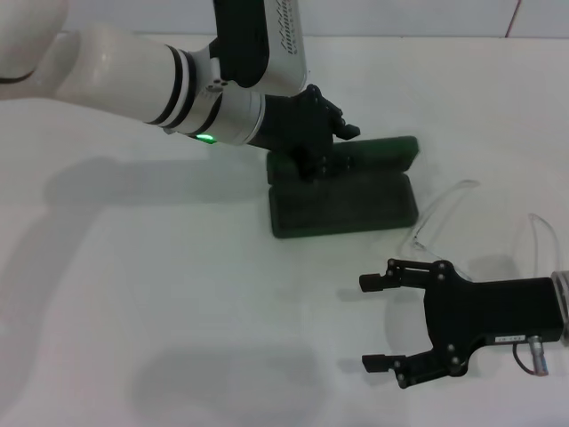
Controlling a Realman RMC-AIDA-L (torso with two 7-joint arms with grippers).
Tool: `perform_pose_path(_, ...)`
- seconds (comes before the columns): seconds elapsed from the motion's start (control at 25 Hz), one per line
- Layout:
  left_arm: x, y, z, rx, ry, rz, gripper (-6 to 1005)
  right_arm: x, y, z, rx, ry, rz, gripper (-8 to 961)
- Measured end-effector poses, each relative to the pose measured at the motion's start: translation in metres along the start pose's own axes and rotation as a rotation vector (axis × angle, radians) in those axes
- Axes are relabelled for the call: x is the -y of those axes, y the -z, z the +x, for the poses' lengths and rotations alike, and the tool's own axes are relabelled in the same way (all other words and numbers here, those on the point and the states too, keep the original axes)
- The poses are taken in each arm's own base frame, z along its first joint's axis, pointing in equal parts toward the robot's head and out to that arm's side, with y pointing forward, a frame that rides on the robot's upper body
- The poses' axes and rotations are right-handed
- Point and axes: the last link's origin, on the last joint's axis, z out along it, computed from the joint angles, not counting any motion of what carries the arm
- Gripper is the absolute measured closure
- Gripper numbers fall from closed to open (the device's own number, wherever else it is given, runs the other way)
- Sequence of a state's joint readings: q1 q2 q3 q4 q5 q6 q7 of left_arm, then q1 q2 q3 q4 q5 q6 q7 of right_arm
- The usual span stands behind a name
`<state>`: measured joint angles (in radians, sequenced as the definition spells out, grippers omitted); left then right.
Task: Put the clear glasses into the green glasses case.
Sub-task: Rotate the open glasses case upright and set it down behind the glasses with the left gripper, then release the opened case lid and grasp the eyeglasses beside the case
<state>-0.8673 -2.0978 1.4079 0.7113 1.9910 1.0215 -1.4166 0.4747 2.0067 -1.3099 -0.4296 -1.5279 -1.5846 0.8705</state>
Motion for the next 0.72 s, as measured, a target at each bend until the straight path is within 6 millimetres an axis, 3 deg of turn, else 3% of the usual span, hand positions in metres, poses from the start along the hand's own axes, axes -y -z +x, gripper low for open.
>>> perform_pose_path(0.2,0.000,0.003,0.010,-0.039,0.025,-0.008,721,0.001,0.003,0.000,-0.001,-0.007,0.007,67)
perform_pose_path(0.36,-0.006,0.021,0.018,-0.183,0.094,-0.005,651,0.001,0.009,0.001,0.001,-0.014,0.020,67)
perform_pose_path(0.52,-0.028,0.051,-0.003,-0.326,0.180,0.027,580,0.010,0.017,-0.007,0.001,-0.047,0.052,67)
perform_pose_path(0.72,-0.067,0.066,-0.047,-0.423,0.294,0.087,527,0.034,0.041,-0.042,-0.171,-0.199,0.047,68)
